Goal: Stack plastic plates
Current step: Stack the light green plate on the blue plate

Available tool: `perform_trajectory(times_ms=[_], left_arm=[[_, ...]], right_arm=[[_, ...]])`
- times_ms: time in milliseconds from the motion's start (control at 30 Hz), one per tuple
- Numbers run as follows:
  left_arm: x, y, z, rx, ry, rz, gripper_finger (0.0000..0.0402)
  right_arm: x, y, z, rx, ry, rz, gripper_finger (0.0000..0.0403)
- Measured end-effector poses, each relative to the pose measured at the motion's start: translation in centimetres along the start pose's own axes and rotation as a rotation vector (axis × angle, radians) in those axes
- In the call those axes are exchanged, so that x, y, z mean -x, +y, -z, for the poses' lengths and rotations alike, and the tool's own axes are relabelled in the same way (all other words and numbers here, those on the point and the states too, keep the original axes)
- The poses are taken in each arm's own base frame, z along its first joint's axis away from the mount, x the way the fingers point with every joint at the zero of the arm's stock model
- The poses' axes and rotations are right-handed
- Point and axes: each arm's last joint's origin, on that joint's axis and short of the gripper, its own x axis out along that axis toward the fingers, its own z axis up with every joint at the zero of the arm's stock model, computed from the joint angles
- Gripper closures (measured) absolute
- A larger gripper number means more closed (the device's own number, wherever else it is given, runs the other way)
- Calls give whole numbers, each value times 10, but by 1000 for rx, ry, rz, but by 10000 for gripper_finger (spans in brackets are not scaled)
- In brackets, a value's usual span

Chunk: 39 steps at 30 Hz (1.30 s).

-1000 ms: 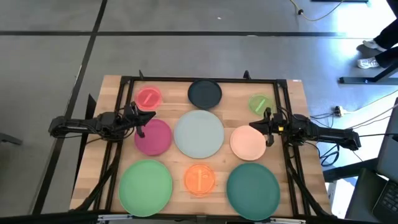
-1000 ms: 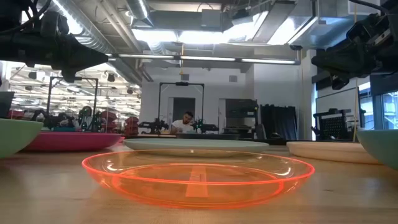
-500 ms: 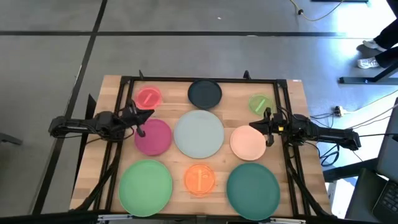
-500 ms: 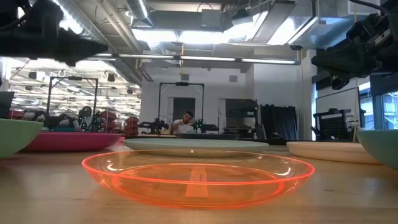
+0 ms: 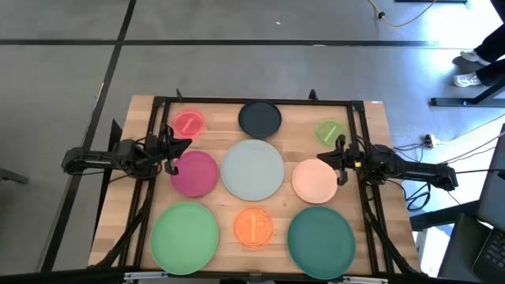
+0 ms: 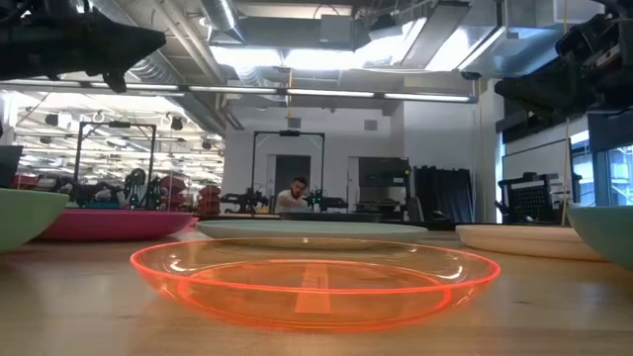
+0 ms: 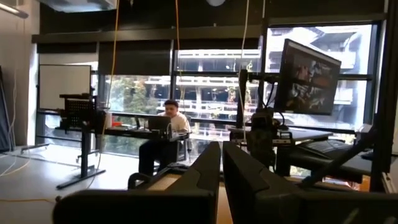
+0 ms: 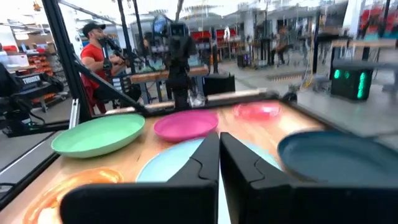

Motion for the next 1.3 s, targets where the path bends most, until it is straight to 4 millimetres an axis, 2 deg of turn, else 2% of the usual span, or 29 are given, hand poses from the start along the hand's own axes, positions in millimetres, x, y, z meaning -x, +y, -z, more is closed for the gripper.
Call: perform_trajectory(times_ms=[367,467,633,800,1000,1300], left_arm=[[-4,1,-3,-24,-39,-21,389],[-8,2,-4,-37,-27,-37,389],[-23,2,-17,-94,7,-37,389],[-45,0,-28,-180,58,0,389],[-80,-5,-30,-203,92,84,389],[-134,-15,-14,-182,236,120,389]], right_arm=[[0,-1,0,-4,-1,50,395],[0,-2,0,5,-5,85,395],[0,-2,-4,44,-46,92,395],[0,-3,-5,47,-56,132,395],[-3,-4,-2,46,-20,159,395],[-11,-4,0,45,5,151,395]])
